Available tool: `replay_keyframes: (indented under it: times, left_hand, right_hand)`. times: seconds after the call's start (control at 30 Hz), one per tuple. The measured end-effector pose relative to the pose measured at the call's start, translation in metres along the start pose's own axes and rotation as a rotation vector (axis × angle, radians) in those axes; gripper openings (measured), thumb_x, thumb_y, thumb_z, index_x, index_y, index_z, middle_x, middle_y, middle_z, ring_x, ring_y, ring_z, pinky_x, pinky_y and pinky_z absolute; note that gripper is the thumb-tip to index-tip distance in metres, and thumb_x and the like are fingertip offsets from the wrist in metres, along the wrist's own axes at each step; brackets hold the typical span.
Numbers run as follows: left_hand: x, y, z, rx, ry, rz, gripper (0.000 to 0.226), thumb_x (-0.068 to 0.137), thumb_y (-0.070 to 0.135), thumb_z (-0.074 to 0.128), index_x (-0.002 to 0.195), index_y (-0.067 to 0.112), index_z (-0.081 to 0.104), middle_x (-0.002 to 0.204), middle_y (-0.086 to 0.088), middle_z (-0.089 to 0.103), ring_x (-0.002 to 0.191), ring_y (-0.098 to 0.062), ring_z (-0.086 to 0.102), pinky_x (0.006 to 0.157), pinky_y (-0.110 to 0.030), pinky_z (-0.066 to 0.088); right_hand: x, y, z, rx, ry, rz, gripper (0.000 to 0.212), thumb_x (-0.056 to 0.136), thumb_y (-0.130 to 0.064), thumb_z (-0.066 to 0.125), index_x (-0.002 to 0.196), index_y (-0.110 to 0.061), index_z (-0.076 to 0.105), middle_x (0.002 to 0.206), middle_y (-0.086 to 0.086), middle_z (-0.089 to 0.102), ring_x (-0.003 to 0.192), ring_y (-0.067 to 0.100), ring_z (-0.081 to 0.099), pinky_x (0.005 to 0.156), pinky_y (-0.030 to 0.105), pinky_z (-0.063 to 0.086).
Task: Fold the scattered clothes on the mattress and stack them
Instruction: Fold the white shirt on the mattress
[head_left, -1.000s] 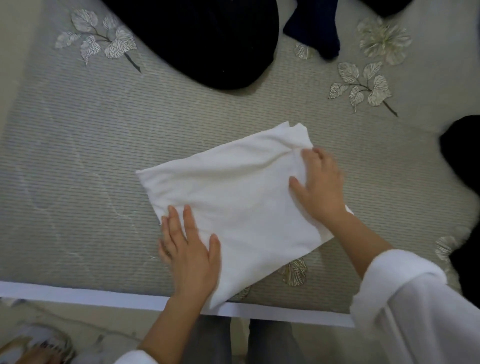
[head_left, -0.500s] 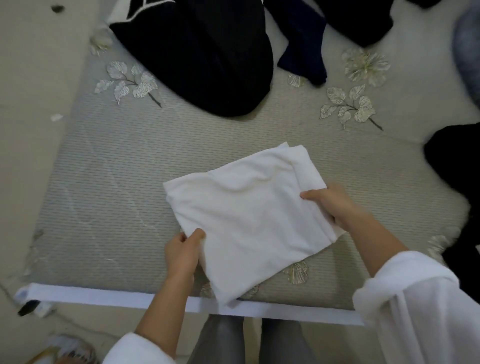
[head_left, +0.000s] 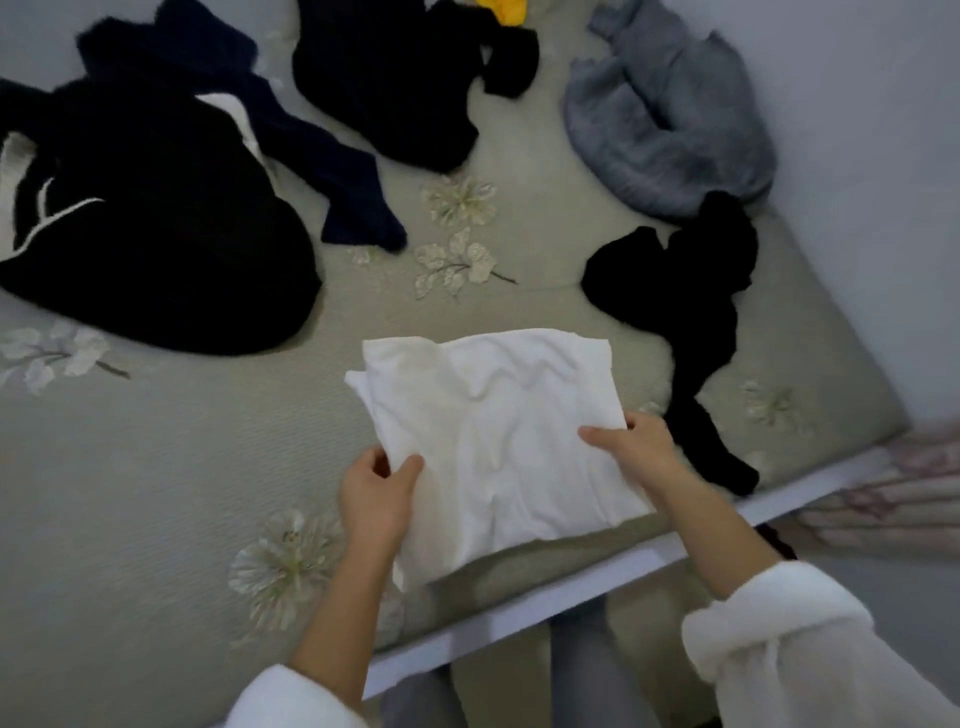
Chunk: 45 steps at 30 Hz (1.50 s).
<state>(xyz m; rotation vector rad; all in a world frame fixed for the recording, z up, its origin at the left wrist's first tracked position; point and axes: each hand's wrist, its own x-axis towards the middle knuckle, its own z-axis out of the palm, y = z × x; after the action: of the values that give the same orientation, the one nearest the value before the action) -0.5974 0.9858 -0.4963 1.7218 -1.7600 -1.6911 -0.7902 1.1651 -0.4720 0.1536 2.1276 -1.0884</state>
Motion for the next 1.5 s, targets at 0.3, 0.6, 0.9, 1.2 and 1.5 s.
replay_keyframes:
  times: [0.3, 0.6, 0.9, 1.2, 1.5]
  left_hand:
    - [-0.051, 0.101, 0.208, 0.146, -0.233, 0.245, 0.013, 0.083, 0.023, 0.069, 0.090, 0.030, 0.060, 0.083, 0.016, 0.064, 0.080, -0.005, 0.062, 0.071, -0.030, 0.052]
    - [-0.086, 0.180, 0.453, 0.382, -0.423, 0.414, 0.007, 0.091, 0.020, 0.058, 0.090, 0.013, 0.061, 0.079, 0.001, 0.063, 0.072, -0.014, 0.060, 0.060, -0.031, 0.047]
    - [-0.054, 0.251, 0.606, 0.682, -0.499, 0.610, 0.018, 0.091, 0.015, 0.048, 0.087, 0.003, 0.060, 0.080, -0.013, 0.064, 0.070, -0.028, 0.060, 0.064, -0.042, 0.052]
    - [-0.009, 0.259, 0.694, 0.695, -0.477, 0.731, 0.043, 0.097, 0.015, 0.045, 0.140, 0.014, 0.046, 0.139, -0.011, 0.051, 0.126, -0.031, 0.047, 0.101, -0.035, 0.038]
    - [0.019, 0.141, 0.638, 1.466, -0.612, 0.794, 0.063, 0.100, 0.045, 0.023, 0.148, 0.037, -0.018, 0.142, 0.002, -0.048, 0.137, -0.028, -0.037, 0.115, -0.053, -0.008]
  right_hand:
    - [0.059, 0.044, -0.222, 0.234, 0.147, 0.048, 0.015, 0.079, -0.019, 0.075, 0.091, -0.018, 0.066, 0.096, -0.002, 0.068, 0.091, 0.022, 0.063, 0.073, 0.034, 0.050]
    - [0.133, 0.095, -0.413, 0.459, 0.402, 0.198, 0.027, 0.078, -0.019, 0.073, 0.101, -0.009, 0.062, 0.095, 0.002, 0.063, 0.085, 0.024, 0.057, 0.075, 0.035, 0.046]
    - [0.190, 0.123, -0.458, 0.650, 0.439, 0.343, 0.018, 0.085, -0.007, 0.066, 0.101, -0.003, 0.059, 0.096, 0.009, 0.061, 0.076, 0.024, 0.058, 0.066, 0.034, 0.050]
    - [0.246, 0.165, -0.432, 0.536, 0.463, 0.394, 0.047, 0.086, -0.005, 0.065, 0.130, -0.006, 0.048, 0.131, 0.013, 0.055, 0.117, 0.033, 0.054, 0.094, 0.038, 0.046]
    - [0.257, 0.164, -0.385, -0.702, 0.633, -0.022, 0.075, 0.066, -0.006, 0.056, 0.139, 0.006, 0.041, 0.144, 0.024, 0.040, 0.129, 0.035, 0.037, 0.096, 0.048, 0.031]
